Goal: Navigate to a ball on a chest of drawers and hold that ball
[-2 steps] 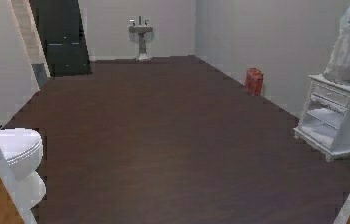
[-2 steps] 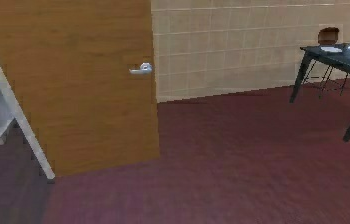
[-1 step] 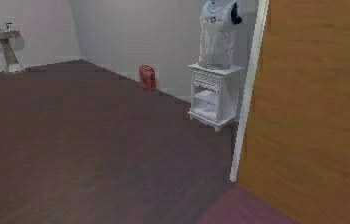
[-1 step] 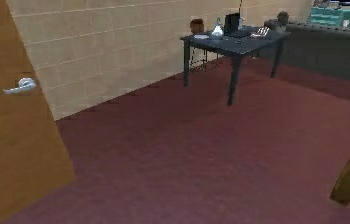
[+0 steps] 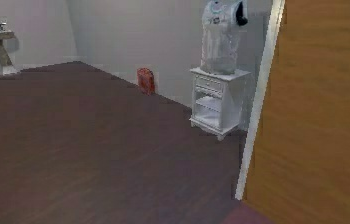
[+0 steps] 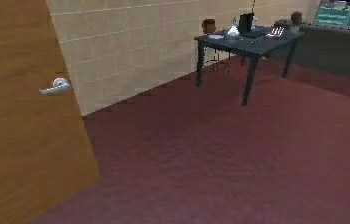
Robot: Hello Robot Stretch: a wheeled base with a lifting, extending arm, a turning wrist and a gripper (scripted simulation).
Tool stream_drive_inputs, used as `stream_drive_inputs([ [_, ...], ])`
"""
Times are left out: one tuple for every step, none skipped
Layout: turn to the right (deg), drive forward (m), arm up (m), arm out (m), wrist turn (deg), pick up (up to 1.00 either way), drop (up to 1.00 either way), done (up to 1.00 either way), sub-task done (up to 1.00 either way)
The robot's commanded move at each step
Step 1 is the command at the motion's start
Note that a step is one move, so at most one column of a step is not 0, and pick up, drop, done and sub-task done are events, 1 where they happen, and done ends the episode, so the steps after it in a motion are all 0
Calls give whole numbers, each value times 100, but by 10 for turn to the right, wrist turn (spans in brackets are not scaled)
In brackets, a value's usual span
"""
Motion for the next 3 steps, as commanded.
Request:
stream_drive_inputs([
  [-360, 0, 0, 0, 0, 0, 0, 0, 0],
  [0, 80, 0, 0, 0, 0, 0, 0, 0],
  [-240, 0, 0, 0, 0, 0, 0, 0, 0],
])
